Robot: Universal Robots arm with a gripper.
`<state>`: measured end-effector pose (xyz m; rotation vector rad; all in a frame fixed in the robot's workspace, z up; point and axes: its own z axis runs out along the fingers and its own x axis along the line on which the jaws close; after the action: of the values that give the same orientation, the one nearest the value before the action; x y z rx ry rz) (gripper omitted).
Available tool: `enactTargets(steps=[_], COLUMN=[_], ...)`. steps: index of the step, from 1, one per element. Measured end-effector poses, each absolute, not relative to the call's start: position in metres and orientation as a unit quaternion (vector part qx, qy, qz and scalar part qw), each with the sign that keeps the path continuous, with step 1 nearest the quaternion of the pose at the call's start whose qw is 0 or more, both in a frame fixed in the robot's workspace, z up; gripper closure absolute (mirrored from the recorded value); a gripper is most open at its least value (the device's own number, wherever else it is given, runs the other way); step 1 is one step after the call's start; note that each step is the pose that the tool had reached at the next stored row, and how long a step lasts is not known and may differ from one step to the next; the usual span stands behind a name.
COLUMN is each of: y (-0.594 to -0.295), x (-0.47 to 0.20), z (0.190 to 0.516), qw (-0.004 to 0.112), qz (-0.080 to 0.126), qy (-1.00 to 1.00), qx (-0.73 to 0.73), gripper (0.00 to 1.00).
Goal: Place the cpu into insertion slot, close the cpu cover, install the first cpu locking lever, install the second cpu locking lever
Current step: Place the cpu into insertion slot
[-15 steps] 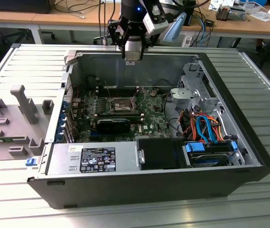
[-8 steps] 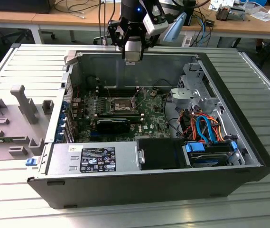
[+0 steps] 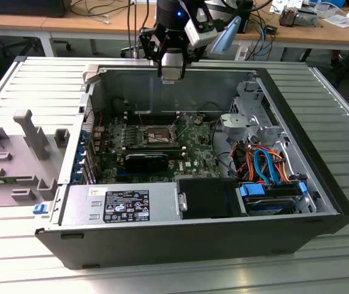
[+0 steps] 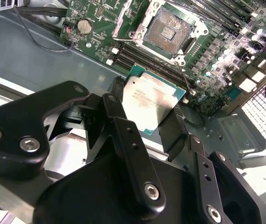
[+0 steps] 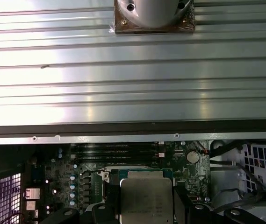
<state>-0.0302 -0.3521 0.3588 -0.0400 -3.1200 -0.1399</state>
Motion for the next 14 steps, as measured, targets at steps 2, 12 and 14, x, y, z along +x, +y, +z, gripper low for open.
enactTargets(steps=[2, 12, 14], y=[-0.3521, -0.3526, -0.3526], x=[-0.0302, -0.0302, -0.0302], z=[0.3585, 0.3563, 0.3558], qw=[0.009, 0.009, 0.009], qz=[-0.045, -0.045, -0.045], qy=[-0.999, -0.999, -0.999], qx=[-0.013, -0.013, -0.013], gripper=[0.45, 0.45, 0.45])
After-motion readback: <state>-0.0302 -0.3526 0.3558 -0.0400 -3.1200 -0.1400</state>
